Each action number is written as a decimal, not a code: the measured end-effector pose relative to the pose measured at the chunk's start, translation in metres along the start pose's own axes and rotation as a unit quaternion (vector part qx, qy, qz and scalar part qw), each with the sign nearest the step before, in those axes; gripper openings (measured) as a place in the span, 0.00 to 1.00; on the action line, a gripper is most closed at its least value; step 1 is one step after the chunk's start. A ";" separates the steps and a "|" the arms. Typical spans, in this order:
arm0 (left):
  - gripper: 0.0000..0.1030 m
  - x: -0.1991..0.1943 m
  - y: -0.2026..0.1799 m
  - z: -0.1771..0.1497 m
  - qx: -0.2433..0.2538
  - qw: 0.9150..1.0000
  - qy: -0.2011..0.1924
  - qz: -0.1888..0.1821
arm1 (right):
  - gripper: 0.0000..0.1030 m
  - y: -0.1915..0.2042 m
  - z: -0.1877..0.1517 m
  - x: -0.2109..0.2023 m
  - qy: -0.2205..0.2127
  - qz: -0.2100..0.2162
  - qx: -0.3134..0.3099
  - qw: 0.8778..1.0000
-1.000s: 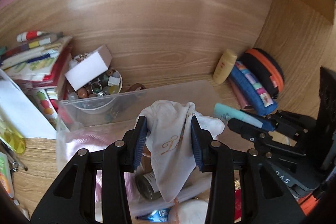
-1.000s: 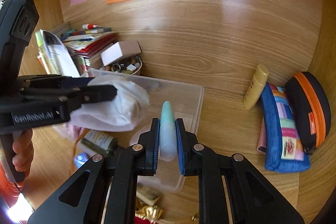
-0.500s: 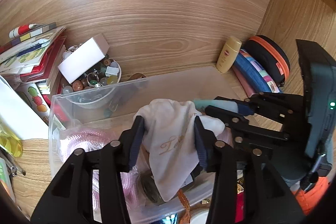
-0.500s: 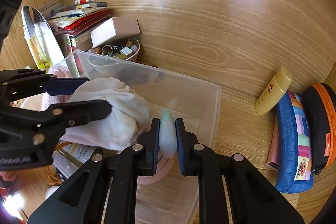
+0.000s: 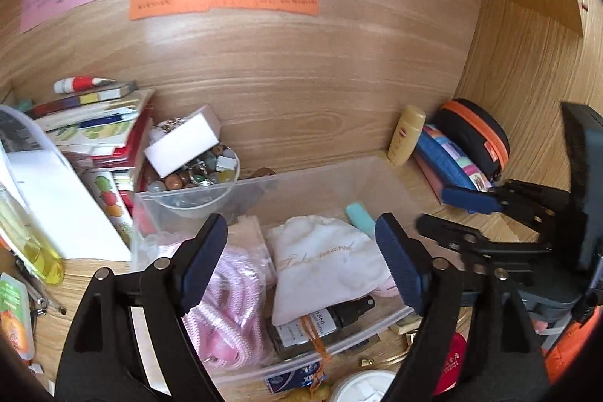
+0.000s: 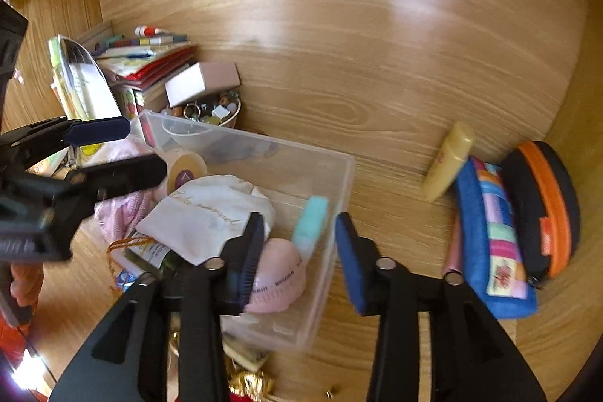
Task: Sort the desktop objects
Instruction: 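Carry the pouch and tube over the clear box and release both, then grasp the white round container with the left gripper while the right grasps the red pouch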
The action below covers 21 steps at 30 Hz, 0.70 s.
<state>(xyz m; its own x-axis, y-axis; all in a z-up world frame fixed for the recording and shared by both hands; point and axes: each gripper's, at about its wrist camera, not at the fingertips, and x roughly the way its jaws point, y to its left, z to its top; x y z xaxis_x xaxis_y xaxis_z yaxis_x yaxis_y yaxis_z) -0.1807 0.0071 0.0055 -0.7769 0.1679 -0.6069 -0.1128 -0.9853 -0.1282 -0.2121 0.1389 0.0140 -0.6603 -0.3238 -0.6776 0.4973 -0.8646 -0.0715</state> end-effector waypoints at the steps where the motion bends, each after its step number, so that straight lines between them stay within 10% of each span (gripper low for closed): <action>1: 0.80 -0.004 0.002 -0.001 -0.003 1.000 -0.004 0.003 | 0.46 0.000 -0.003 -0.007 -0.007 -0.004 0.001 1.000; 11: 0.98 -0.045 0.007 -0.034 -0.001 0.998 -0.049 0.029 | 0.65 0.008 -0.036 -0.050 -0.036 -0.009 0.009 0.999; 21: 0.98 -0.056 -0.013 -0.078 0.054 0.995 0.008 0.077 | 0.67 0.015 -0.091 -0.055 0.003 -0.002 0.019 1.000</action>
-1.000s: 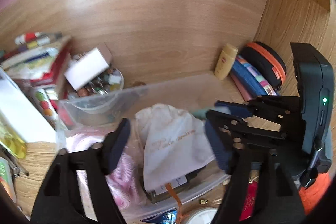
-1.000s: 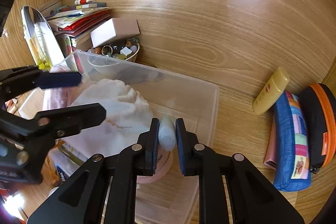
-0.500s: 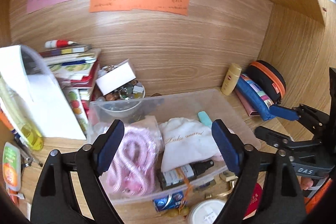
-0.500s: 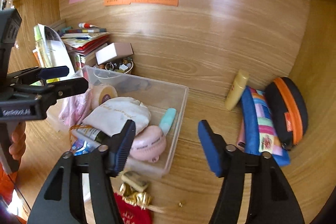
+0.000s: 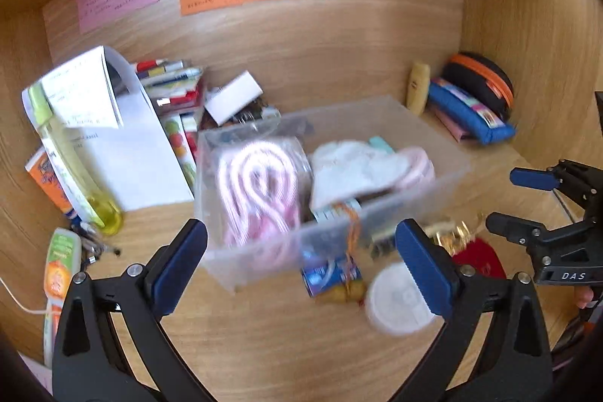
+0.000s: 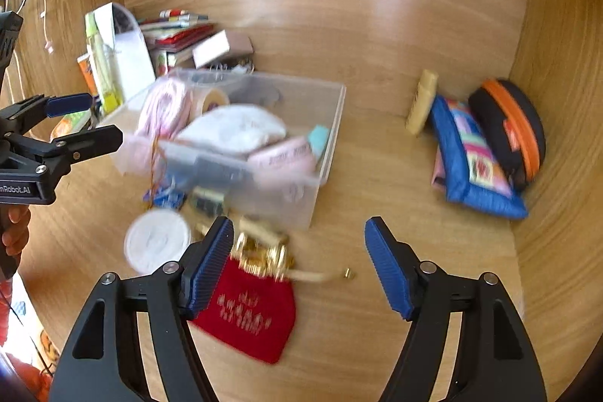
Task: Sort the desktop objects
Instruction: 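Grasp the white round container with the left gripper while the right grasps the red pouch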
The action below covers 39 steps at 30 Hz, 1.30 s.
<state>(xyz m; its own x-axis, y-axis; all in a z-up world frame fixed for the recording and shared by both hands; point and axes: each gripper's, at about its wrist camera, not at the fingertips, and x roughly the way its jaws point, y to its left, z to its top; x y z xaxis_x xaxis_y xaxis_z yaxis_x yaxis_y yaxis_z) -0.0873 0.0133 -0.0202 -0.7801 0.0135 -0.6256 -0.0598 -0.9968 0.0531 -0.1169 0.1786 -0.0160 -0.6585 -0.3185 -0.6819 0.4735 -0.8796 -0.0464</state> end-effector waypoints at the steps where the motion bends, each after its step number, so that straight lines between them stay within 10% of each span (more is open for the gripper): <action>1: 0.98 0.000 -0.001 -0.003 -0.003 1.000 0.004 -0.005 | 0.68 0.000 -0.005 0.000 0.005 0.002 0.002 1.000; 29: 0.98 0.016 -0.016 -0.070 -0.028 0.991 0.113 -0.064 | 0.71 0.032 -0.029 0.051 0.103 0.066 -0.049 0.991; 39: 0.98 0.035 -0.042 -0.061 0.006 0.988 0.133 -0.077 | 0.30 0.012 -0.037 0.040 0.090 0.070 -0.026 0.993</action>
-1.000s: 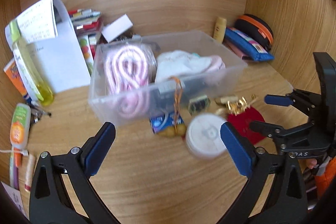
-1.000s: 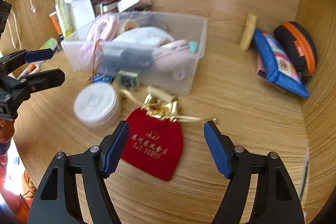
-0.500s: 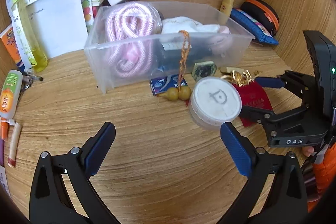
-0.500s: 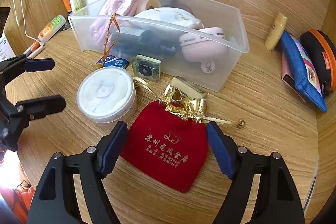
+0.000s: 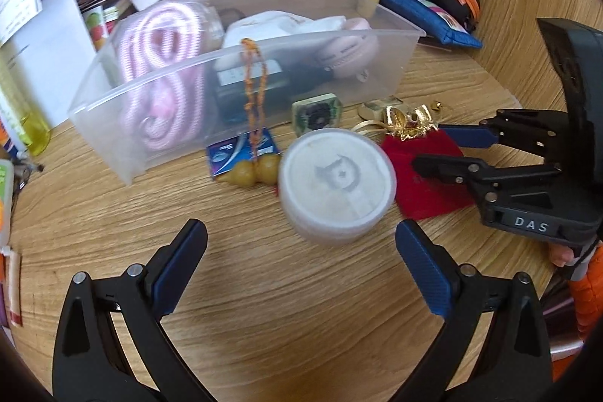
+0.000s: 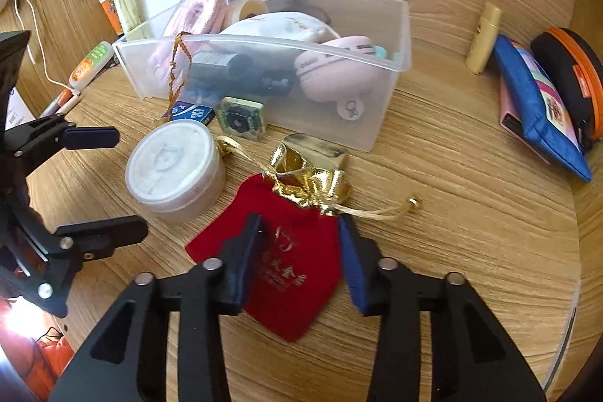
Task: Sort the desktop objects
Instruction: 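Grasp the white round container with the left gripper while the right grasps the red pouch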
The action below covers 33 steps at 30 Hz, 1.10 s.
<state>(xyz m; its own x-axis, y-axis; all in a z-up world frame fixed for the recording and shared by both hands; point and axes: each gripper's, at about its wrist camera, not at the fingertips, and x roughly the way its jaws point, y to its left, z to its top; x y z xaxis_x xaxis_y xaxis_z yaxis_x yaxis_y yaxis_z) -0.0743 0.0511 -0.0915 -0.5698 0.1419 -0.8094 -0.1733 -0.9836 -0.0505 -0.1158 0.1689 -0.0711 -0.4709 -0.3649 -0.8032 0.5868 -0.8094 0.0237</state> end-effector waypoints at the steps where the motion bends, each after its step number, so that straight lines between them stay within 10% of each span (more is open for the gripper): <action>1: 0.98 0.003 -0.001 0.002 0.001 1.000 0.004 0.000 | 0.26 -0.001 -0.001 -0.001 -0.002 -0.001 0.000 1.000; 3: 0.98 0.008 -0.003 0.006 -0.001 1.000 0.011 -0.005 | 0.09 -0.003 -0.004 -0.004 -0.009 -0.009 0.001 1.000; 15: 0.98 0.022 -0.006 0.020 -0.015 1.000 0.009 0.001 | 0.08 -0.021 -0.007 -0.034 -0.047 -0.008 0.021 0.999; 24: 0.63 0.008 -0.014 0.016 0.012 1.000 -0.012 -0.005 | 0.08 -0.028 0.004 -0.059 -0.082 -0.010 0.037 0.996; 33: 0.63 -0.008 -0.018 0.010 0.006 0.999 -0.031 -0.007 | 0.08 -0.029 0.011 -0.072 -0.107 -0.010 0.042 0.993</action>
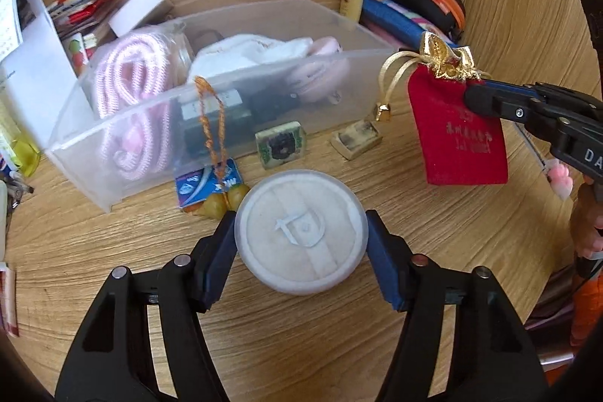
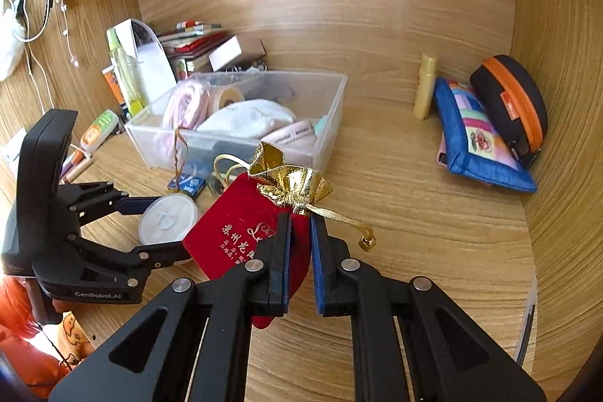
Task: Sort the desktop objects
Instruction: 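Grasp the white round container with the left gripper while the right grasps the red pouch, then carry the container and red pouch over the clear box and release both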
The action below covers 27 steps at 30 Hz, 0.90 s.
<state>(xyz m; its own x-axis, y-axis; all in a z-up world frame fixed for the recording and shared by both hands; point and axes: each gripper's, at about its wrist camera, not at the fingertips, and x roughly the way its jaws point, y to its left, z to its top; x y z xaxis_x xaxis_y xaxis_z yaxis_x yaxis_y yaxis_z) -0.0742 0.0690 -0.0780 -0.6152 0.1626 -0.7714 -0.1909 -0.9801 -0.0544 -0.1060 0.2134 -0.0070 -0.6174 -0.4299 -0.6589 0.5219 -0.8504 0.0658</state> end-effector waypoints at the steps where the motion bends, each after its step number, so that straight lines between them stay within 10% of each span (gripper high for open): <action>1: 0.63 -0.002 -0.001 0.001 0.000 1.000 -0.004 0.001 | 0.08 0.000 0.001 -0.001 -0.003 0.000 0.001 1.000; 27: 0.63 -0.077 0.063 0.094 -0.052 0.989 -0.137 0.015 | 0.08 0.003 0.089 0.016 -0.075 -0.009 -0.014 0.997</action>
<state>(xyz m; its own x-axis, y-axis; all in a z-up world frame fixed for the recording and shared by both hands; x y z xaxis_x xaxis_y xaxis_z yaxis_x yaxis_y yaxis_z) -0.1105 0.0054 0.0374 -0.8067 0.1437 -0.5732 -0.0976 -0.9891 -0.1105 -0.1664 0.1767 0.0496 -0.7064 -0.4570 -0.5406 0.5246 -0.8507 0.0335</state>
